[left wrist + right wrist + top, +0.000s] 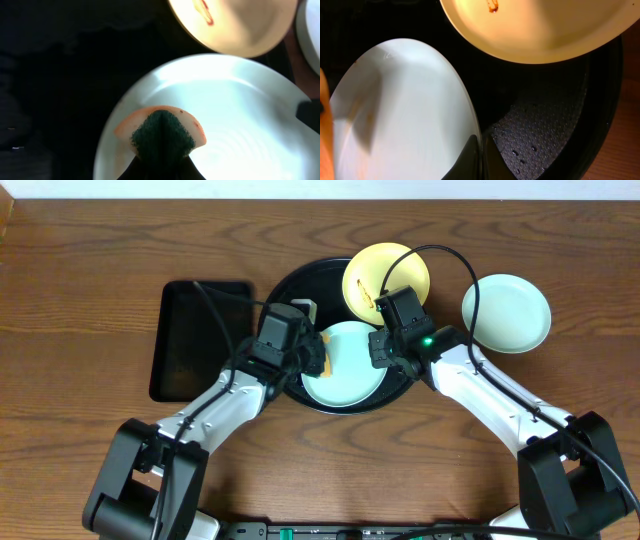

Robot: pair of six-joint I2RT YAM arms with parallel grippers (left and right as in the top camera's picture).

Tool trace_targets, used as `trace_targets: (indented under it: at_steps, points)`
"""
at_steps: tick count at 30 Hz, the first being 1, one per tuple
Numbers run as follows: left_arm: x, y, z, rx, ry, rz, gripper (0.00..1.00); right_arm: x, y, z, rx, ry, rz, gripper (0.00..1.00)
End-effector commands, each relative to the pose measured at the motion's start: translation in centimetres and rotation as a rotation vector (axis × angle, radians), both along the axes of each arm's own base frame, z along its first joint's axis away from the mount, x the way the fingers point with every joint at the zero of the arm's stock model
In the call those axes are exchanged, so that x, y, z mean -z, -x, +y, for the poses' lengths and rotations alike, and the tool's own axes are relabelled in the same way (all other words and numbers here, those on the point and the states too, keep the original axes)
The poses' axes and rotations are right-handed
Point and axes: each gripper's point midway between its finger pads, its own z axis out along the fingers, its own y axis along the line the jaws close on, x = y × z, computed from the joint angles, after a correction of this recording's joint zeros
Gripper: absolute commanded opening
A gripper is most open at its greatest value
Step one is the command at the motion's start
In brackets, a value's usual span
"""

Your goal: Clean dirty plates on tray and stack at the side

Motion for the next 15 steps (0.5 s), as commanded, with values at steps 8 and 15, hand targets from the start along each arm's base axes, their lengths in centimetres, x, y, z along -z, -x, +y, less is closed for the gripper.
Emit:
trace_targets:
  at_steps: [8, 15]
  points:
    - [3.7, 0.6, -0.3, 0.001, -0.055, 0.065, 0.08, -0.3, -0.1, -0.2, 0.018, -0.001, -0.010, 0.01]
    - [2.9, -1.5, 0.1, -0.045, -0.078, -0.035, 0.08, -0.3, -0.1, -0.2, 0.018, -0.001, -0.009, 0.01]
